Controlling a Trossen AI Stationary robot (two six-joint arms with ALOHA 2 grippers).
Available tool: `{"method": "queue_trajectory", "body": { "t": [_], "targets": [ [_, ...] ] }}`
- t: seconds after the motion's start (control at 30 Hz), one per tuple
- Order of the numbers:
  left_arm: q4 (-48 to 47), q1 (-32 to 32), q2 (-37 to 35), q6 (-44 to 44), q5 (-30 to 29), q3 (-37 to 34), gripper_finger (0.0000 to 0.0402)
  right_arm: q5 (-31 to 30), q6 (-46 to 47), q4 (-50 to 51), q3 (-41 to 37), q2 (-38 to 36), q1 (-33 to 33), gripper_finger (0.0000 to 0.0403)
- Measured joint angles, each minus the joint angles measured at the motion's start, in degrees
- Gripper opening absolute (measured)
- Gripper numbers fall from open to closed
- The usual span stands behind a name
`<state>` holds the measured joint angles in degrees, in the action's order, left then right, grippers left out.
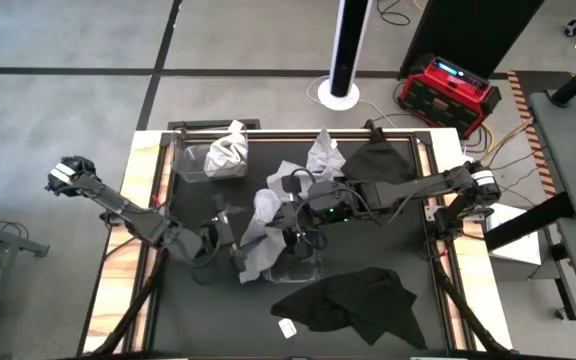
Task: Sort towels by color in basket
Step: Put the bottom gray towel into the top transparent bin
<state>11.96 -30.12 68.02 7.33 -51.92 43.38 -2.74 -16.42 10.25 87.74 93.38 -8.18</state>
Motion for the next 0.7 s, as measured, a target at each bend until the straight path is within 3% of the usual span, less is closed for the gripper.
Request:
{"method": "queue_trajectory", "body": {
  "t": [0.17, 0.27, 0.4, 0.53, 0.57, 0.7],
  "targets": [
    [1.28, 1.46, 2.81, 2.14, -0.02, -0.02, 0.0318, 0.18, -1.38, -2.29, 0.0, 0.0, -0.49, 0.0009],
    [4.4, 1.52, 4.93, 5.61, -0.03, -0.02, 0.0286, 0.17, -1.68, -2.93, 0.0, 0.0, -0.58, 0.0009],
    [7.65, 1.52, 6.44, 9.54, -0.1, -0.02, 0.019, 0.17, -2.58, -3.78, 0.0, 0.02, -0.58, 0.0009],
    [8.43, 1.62, 6.15, 11.25, -2.85, -0.02, 0.0044, 0.17, -0.64, -3.62, 0.0, 0.05, -0.41, 0.0011],
    [8.46, 1.68, 5.65, 11.24, -3.76, -0.02, 0.0023, 0.17, 0.79, -3.62, 0.0, 0.05, -0.33, 0.0013],
    [8.51, 1.69, 3.42, 11.32, -7.53, -0.02, 0.0008, 0.17, 3.39, -3.24, 0.0, -0.52, -0.05, 0.0038]
  ]
}}
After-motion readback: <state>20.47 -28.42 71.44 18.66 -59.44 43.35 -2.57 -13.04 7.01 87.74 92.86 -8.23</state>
